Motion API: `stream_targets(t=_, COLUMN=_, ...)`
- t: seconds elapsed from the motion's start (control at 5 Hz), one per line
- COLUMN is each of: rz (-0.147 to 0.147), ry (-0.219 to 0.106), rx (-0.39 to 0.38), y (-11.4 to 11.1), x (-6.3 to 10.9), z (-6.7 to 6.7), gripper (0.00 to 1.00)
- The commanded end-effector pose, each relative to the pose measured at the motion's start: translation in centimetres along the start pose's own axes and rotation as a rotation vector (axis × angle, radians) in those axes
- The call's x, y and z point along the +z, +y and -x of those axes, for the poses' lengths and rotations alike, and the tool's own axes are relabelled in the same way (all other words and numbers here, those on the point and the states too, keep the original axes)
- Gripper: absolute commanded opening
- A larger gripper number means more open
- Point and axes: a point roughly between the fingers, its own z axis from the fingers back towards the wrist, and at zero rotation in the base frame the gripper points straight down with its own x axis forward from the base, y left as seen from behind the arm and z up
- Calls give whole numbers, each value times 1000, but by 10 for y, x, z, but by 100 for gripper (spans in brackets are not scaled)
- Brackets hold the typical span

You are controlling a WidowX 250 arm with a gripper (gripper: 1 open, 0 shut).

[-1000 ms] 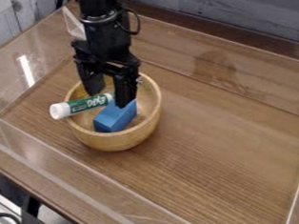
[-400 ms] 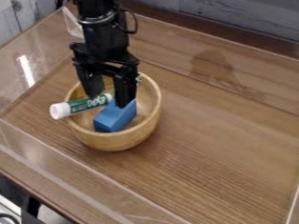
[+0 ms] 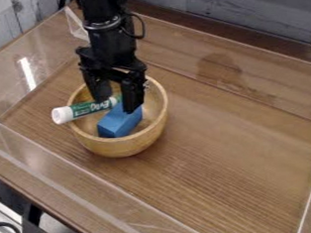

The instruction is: Remove the blue block from inside the brown bowl and put it on the table

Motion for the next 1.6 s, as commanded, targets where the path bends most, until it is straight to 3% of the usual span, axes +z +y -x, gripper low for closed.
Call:
stream_targets(t=0.0, rz=-9, ry=-31, rx=8, y=4, x=2, z=-3, gripper=100)
stream_targets(t=0.6, rz=-13, ry=-34, rx=11, y=8, x=-13, z=-3, gripper=100)
stream_targets(t=0.8, rz=-14, ry=-36, rx=15, y=8, x=-16, z=-3, gripper=0)
stream_targets(t=1.4, rz=-16, ry=-34, rx=11, y=6, x=-14, z=-4, gripper=0)
